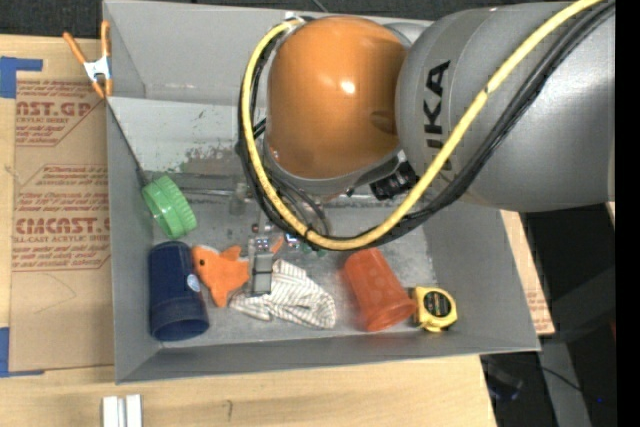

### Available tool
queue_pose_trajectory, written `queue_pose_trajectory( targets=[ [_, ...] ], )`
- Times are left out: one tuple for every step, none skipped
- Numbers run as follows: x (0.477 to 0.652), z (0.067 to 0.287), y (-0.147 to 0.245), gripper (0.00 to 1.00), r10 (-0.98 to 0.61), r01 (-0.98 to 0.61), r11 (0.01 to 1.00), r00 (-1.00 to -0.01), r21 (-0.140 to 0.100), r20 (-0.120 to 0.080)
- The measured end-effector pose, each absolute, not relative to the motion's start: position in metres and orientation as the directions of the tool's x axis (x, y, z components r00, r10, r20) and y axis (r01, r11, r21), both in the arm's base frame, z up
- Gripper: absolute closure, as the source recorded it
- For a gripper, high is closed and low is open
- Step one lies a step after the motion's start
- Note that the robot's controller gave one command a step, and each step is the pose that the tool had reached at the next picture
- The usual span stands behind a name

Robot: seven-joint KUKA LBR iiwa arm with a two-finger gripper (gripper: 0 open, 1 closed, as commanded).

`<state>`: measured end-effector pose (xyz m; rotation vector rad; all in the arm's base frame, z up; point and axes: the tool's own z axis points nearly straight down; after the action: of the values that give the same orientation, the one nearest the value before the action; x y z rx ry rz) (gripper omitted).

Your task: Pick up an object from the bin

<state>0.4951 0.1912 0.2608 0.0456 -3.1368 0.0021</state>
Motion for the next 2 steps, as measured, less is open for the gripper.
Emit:
queue_pose_trajectory(
  targets=[
    [0.499, 0.229, 0.179, 0.00, -0.058, -0.058, 0.998, -0.998, 0.003, -0.010],
    [0.499, 0.214, 0.178, 0.00, -0.062, -0.062, 0.998, -0.998, 0.002, -0.007]
  ],
)
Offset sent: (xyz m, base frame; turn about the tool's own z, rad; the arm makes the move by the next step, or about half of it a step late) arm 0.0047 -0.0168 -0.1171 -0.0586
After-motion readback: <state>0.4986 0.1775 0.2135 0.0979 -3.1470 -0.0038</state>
